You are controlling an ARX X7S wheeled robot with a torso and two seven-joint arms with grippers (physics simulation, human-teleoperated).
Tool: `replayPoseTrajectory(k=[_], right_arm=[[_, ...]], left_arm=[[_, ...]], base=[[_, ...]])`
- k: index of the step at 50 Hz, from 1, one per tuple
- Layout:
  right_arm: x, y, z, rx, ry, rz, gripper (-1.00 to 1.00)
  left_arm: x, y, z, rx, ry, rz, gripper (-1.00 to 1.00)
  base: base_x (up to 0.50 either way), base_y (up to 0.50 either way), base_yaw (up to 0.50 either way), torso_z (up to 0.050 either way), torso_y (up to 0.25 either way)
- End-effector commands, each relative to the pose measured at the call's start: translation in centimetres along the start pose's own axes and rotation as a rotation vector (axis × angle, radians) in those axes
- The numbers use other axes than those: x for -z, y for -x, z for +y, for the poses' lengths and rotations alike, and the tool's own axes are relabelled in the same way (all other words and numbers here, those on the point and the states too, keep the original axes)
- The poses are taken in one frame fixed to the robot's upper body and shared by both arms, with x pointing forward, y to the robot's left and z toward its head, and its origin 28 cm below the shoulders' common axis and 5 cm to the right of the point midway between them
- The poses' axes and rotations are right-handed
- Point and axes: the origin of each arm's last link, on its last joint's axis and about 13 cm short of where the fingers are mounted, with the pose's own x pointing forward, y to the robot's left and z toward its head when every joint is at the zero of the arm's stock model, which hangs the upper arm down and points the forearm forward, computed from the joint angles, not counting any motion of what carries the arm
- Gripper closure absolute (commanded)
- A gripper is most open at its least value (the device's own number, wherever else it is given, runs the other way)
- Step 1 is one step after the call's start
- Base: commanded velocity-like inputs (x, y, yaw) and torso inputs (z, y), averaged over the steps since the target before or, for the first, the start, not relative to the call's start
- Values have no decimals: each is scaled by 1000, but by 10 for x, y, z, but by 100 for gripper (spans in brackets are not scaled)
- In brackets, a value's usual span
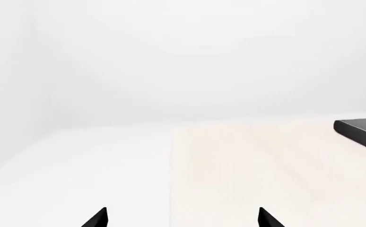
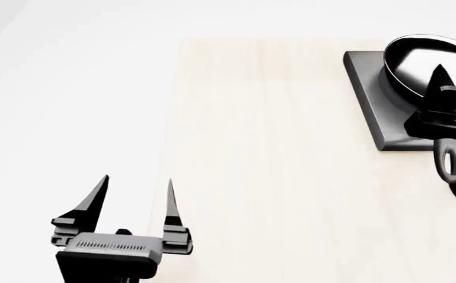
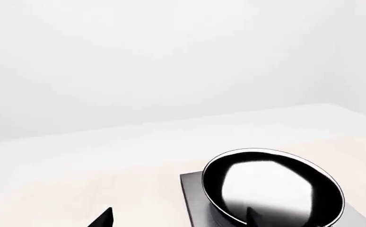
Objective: Turn on the stove and put the frying pan on it.
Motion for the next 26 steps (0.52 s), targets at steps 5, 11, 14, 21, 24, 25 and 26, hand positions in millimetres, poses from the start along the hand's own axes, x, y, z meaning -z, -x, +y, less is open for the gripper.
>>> replayPoseTrajectory(k=[5, 11, 14, 21, 24, 25, 26], right_arm=[[-20, 26, 16, -55, 19, -89, -100], [-28, 34, 22, -82, 32, -113, -100], [-32, 39, 25, -97, 43, -129, -100], [-41, 46, 29, -112, 57, -162, -100], [-43, 49, 31, -119, 57, -169, -100], [-43, 49, 30, -119, 57, -170, -100], [-44, 51, 30, -122, 55, -172, -100]], left_arm=[[-22, 4, 0, 7, 25, -59, -100], [-30, 7, -2, 12, 33, -78, -100], [-33, 8, -3, 16, 35, -86, -100], [-46, 8, -2, 17, 46, -120, -100], [-51, 9, -2, 21, 50, -134, -100], [-52, 10, -3, 23, 53, -135, -100], [-54, 11, -3, 25, 51, -141, -100]], base=[[0, 0, 0, 0, 0], [0, 0, 0, 0, 0], [0, 0, 0, 0, 0], [0, 0, 0, 0, 0], [0, 0, 0, 0, 0], [0, 0, 0, 0, 0], [0, 0, 0, 0, 0]])
